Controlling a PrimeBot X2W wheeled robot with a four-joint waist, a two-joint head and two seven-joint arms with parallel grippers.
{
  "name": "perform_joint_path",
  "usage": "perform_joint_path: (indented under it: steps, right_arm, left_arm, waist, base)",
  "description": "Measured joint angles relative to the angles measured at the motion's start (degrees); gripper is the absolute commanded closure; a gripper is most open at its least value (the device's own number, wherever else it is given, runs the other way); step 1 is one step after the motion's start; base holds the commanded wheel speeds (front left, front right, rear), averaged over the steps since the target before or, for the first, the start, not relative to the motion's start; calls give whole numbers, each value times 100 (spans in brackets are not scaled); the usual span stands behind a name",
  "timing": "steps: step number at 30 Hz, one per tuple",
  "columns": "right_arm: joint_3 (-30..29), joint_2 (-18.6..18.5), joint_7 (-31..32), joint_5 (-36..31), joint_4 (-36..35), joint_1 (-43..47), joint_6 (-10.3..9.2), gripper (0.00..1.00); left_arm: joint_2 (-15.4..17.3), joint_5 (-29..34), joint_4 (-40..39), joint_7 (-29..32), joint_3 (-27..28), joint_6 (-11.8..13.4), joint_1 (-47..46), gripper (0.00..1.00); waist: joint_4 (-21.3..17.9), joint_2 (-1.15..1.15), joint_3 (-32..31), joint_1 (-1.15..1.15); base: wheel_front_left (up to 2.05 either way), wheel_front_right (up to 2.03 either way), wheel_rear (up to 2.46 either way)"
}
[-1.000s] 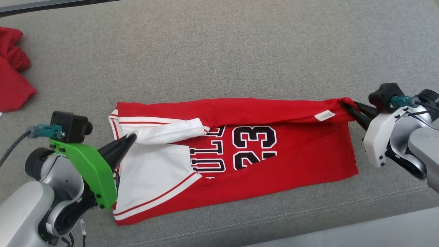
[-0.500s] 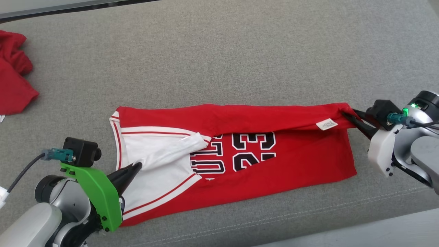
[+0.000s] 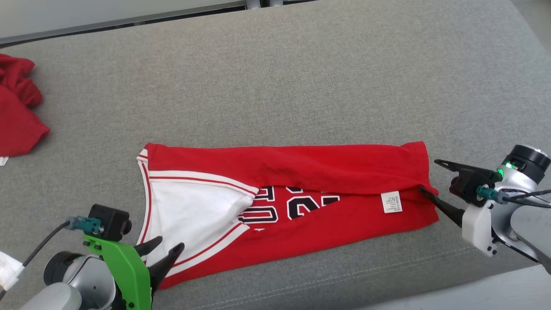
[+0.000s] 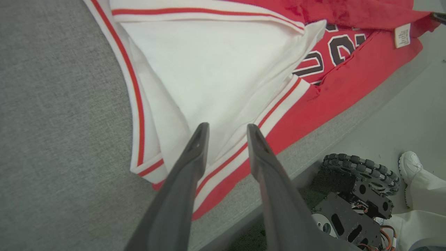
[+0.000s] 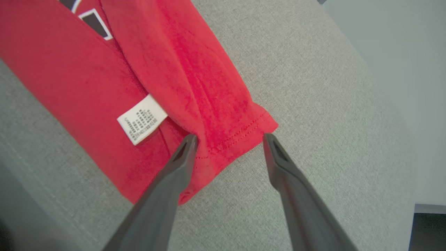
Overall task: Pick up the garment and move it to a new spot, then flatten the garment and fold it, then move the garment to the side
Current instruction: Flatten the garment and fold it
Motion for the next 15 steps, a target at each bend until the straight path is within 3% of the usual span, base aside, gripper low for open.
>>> perform_joint_path:
  steps: [9, 15]
  right_arm:
    - [-1, -279, -147, -393, -158, 556, 0, 0]
    - [-2, -463, -149, 256, -177, 678, 0, 0]
  left_arm:
    - [89, 245, -208, -423, -33, 196, 342, 0]
    - [-242, 433, -271, -1146, 115, 434, 473, 0]
  waist:
    - [-35, 0, -302, 0]
    - [-83, 0, -593, 0]
  base:
    - [0, 0, 0]
    - [0, 0, 0]
